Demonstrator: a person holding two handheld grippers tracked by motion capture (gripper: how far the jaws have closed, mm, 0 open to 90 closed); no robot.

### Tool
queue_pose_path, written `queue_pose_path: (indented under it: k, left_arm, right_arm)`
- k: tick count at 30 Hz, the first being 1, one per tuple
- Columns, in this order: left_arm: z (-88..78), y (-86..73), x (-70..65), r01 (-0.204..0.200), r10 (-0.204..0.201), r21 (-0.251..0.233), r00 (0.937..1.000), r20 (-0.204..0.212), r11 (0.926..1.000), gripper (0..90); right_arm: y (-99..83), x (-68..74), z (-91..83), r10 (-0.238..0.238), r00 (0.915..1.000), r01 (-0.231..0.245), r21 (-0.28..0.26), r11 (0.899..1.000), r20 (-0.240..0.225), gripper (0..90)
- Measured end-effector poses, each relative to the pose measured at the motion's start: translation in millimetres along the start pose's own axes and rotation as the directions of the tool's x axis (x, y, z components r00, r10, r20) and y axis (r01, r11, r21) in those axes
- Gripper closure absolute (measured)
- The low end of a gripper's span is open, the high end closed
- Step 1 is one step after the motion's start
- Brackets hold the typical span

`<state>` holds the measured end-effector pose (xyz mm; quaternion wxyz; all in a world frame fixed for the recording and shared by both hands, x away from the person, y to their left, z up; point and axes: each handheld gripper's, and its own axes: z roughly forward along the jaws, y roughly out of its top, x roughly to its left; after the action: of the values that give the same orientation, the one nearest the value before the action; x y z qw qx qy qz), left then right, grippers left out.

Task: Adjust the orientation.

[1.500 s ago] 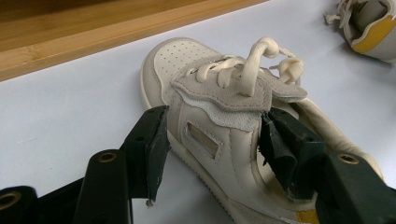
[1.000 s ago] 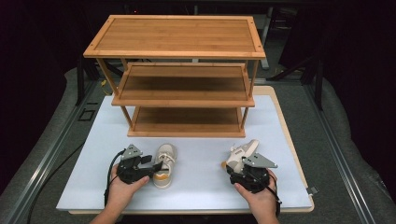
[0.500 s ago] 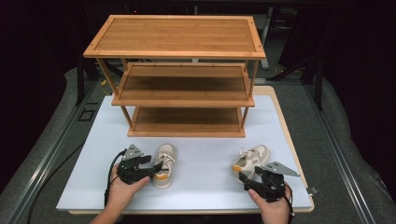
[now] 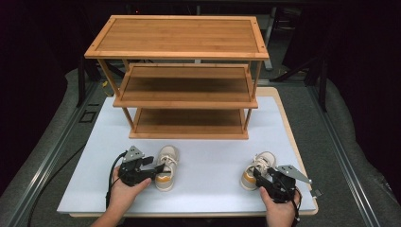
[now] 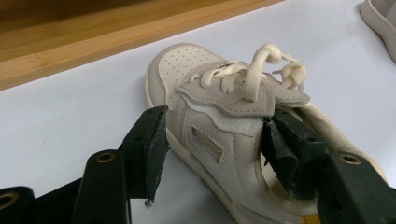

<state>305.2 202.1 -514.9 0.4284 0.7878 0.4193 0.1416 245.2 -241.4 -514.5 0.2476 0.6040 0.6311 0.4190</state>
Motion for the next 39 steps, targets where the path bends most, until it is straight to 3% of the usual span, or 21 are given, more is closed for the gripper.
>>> queue_pose_path:
  k: [3,5,8,11,12,14,18,21,25,28,29,32,33,34,38,39]
  left_arm:
    - [0.4,-1.0,-0.1,0.003,-0.003,0.002,1.0000,0.005,1.0000,42.8]
    - [1.5,-1.9,-0.7,0.013,-0.013,0.000,0.9998,0.012,0.9999,42.8]
    - [2.7,-1.9,-3.1,0.009,-0.009,0.000,0.9999,0.014,1.0000,42.4]
    - [4.5,-1.6,-3.6,0.003,-0.003,0.007,0.9999,0.015,1.0000,42.1]
    - [5.1,-1.8,-3.9,0.009,-0.009,0.007,0.9999,0.014,0.9999,42.0]
    - [5.7,-2.0,-3.4,0.013,-0.013,0.008,0.9998,0.017,0.9999,41.9]
    - [6.1,-2.0,-2.6,0.020,-0.020,0.013,0.9996,0.020,0.9997,41.7]
    - [5.9,-2.2,-2.4,0.022,-0.022,0.014,0.9994,0.025,0.9997,42.3]
    - [5.4,-2.6,-2.8,0.026,-0.027,0.014,0.9991,0.033,0.9996,43.4]
    - [5.5,-2.7,-2.9,0.031,-0.031,0.012,0.9986,0.043,0.9995,45.2]
    - [5.3,-2.6,-3.1,0.033,-0.033,0.011,0.9984,0.045,0.9994,46.9]
    - [5.2,-1.9,-3.8,0.041,-0.042,0.014,0.9985,0.036,0.9991,48.4]
    - [5.0,-1.8,-3.6,0.045,-0.045,0.014,0.9985,0.031,0.9989,49.2]
    - [4.9,-1.8,-3.4,0.048,-0.048,0.014,0.9984,0.028,0.9988,50.8]
    - [4.7,-2.0,-1.1,0.075,-0.075,0.011,0.9966,0.035,0.9971,54.4]
    - [4.9,-1.9,-0.8,0.079,-0.080,0.009,0.9961,0.037,0.9968,54.6]
  right_arm:
    - [0.1,2.5,0.5,-0.016,0.9997,0.016,-0.006,1.000,0.019,46.2]
    - [-0.8,4.6,0.7,-0.016,0.9974,0.017,-0.013,1.000,0.070,48.5]
    - [-0.9,2.9,0.9,-0.011,0.9990,0.012,-0.007,1.000,0.042,48.9]
    - [-0.5,2.8,1.7,-0.010,0.9980,0.010,-0.007,1.000,0.062,48.6]
    - [-0.6,3.3,2.4,-0.012,0.9958,0.012,-0.007,1.000,0.091,46.8]
    - [-1.2,2.3,4.8,-0.011,0.9956,0.010,0.012,1.000,0.093,45.5]
    - [-3.0,-1.7,10.0,0.031,0.9939,-0.036,0.050,0.998,0.106,41.6]
    - [-2.8,-4.0,10.4,0.064,0.9951,-0.068,0.063,0.996,0.076,42.1]
    - [-2.1,-4.0,10.3,0.076,0.9936,-0.081,0.062,0.995,0.084,44.6]
    - [-1.2,-5.6,10.2,0.111,0.9922,-0.114,0.054,0.992,0.056,53.2]
    - [-0.5,-5.2,11.0,0.106,0.9939,-0.107,0.059,0.992,0.031,54.0]
    - [0.0,-4.2,12.5,0.099,0.9947,-0.100,0.052,0.994,0.026,54.1]
    - [1.7,-4.8,10.7,0.093,0.9955,-0.094,0.093,0.991,0.019,54.2]
    - [1.1,-3.8,14.3,0.103,0.9946,-0.103,0.057,0.993,0.005,54.3]
    - [3.0,4.0,19.4,0.087,0.9957,-0.084,0.075,0.994,-0.033,54.6]
    - [3.0,9.5,22.5,0.071,0.9955,-0.066,0.076,0.995,-0.062,54.6]
